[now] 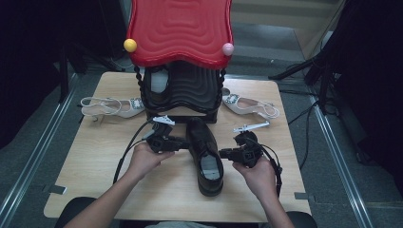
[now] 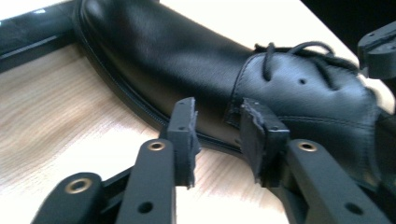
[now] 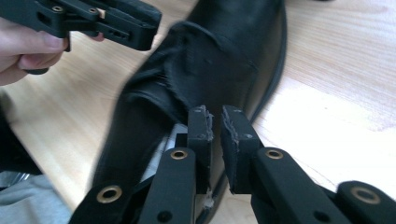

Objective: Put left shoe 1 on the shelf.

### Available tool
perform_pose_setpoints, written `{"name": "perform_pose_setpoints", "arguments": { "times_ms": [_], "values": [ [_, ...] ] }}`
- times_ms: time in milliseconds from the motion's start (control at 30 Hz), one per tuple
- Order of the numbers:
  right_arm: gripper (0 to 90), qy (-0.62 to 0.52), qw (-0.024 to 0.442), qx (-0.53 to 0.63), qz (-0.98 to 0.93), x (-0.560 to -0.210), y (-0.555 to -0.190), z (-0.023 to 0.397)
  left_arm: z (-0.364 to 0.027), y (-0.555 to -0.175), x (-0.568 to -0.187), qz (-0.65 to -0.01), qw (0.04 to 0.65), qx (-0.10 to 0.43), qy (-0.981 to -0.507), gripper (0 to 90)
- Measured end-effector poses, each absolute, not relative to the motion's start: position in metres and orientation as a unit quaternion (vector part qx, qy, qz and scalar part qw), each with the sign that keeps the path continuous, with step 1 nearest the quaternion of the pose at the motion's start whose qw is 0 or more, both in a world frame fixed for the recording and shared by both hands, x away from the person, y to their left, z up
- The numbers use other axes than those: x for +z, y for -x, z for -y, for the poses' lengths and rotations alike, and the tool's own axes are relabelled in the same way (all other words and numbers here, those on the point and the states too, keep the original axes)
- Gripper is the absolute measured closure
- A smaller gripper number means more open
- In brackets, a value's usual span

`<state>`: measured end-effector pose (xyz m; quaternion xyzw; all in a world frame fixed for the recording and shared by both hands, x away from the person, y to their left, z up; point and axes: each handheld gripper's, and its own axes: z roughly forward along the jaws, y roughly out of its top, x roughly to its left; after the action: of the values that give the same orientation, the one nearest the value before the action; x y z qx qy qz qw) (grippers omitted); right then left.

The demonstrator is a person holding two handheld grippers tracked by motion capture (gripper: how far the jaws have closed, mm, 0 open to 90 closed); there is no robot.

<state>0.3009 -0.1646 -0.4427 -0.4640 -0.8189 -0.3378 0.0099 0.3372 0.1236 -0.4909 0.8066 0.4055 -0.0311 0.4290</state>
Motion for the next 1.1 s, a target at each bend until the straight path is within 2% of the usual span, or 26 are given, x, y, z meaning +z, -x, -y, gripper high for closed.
{"name": "perform_pose_setpoints", "arguments": {
  "times_ms": [200,333,467,900,1100],
  "values": [
    [76.0,0.455,0.040,-0.332,0.825,-0.426,-0.293,0.149,-0.132,-0.333,-0.472,-0.405,0.428,-0.031,-0.808,54.7],
    [73.2,0.442,0.057,-0.320,0.836,-0.430,-0.290,0.133,-0.140,-0.331,-0.459,-0.408,0.432,-0.040,-0.803,49.0],
    [71.6,0.436,0.073,-0.302,0.845,-0.438,-0.291,0.114,-0.148,-0.328,-0.444,-0.411,0.438,-0.028,-0.799,47.1],
    [66.2,0.453,0.081,-0.229,0.858,-0.471,-0.301,0.075,-0.163,-0.331,-0.409,-0.401,0.455,-0.015,-0.795,47.0],
    [69.5,0.462,0.039,-0.196,0.864,-0.478,-0.298,0.062,-0.167,-0.335,-0.390,-0.389,0.455,-0.012,-0.801,54.3]
  ]
}}
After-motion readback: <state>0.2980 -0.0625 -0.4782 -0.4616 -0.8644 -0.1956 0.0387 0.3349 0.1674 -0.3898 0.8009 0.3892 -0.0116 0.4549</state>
